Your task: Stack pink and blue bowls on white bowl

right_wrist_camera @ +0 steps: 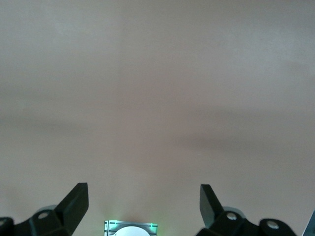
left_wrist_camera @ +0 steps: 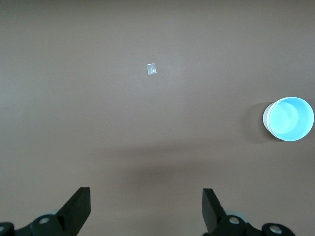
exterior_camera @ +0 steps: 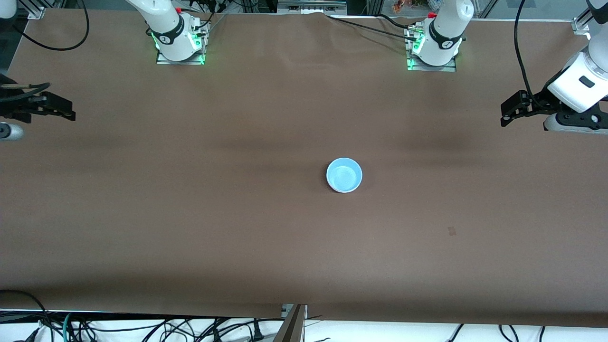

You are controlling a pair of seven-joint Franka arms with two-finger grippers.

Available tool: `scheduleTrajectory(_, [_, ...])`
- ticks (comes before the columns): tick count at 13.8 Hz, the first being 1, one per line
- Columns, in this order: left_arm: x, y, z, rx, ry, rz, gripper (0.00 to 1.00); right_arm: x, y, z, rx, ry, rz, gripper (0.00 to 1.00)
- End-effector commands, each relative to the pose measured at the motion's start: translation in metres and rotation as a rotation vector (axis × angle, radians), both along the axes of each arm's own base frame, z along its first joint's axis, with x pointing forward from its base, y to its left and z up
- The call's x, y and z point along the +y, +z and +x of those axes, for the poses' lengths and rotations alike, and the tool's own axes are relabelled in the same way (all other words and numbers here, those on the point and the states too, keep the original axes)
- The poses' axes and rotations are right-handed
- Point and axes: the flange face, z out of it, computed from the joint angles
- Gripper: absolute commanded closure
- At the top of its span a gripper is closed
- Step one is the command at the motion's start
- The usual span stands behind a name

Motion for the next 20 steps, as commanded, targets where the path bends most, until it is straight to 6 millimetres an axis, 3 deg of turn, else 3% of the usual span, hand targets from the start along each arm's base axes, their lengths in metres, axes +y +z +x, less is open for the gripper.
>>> scheduleTrajectory(1, [0.001, 0.002, 0.003, -0.006, -0.016, -0.004, 0.0, -0.001, 0.005, -0.02, 0.019, -0.022, -0.003, 0.0])
scheduleTrajectory(11, [0.001, 0.002, 0.003, -0.006, -0.018, -0.004, 0.0, 0.029, 0.004, -0.011, 0.012, 0.035, -0.005, 0.0])
scheduleTrajectory(17, [0.001, 0.002, 0.003, -0.006, -0.014, -0.004, 0.0, 0.028, 0.004, -0.011, 0.013, 0.024, -0.004, 0.0])
scheduleTrajectory(20, [0.011, 0.002, 0.003, -0.006, -0.001, -0.005, 0.0, 0.03, 0.002, -0.011, 0.012, -0.066, -0.016, 0.0])
